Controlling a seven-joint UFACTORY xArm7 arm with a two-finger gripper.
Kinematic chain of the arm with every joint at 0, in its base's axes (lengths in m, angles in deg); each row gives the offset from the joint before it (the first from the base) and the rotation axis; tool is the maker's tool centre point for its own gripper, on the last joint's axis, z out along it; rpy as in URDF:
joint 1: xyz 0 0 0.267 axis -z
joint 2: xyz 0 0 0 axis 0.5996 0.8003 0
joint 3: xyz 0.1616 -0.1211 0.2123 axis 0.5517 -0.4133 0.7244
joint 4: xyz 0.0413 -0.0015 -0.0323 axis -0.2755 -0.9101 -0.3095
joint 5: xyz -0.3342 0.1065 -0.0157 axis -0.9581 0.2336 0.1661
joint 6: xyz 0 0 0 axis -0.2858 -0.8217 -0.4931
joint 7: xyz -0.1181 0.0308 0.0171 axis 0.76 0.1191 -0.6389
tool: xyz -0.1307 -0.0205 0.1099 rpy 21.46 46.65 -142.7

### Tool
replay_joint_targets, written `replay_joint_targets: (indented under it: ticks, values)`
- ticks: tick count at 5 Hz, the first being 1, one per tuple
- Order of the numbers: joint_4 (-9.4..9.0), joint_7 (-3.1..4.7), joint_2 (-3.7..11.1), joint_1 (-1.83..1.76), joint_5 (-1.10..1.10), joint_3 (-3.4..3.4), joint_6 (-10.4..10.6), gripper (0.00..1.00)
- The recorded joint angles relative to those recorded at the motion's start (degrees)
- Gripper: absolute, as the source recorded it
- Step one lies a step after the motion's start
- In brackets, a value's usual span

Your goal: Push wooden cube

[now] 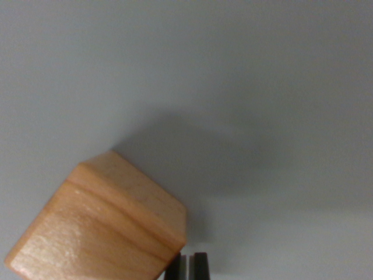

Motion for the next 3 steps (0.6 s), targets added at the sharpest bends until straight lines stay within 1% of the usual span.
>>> replay_joint_targets:
  ticks: [1, 2, 3]
  values:
    - [0.89, -0.05, 0.61, -0.07, 0.11, 0.06, -0.3, 1.00]
    - [0.89, -0.05, 0.61, -0.07, 0.11, 0.06, -0.3, 1.00]
    - [1.26, -0.07, 0.87, -0.09, 0.16, 0.08, -0.4, 1.00]
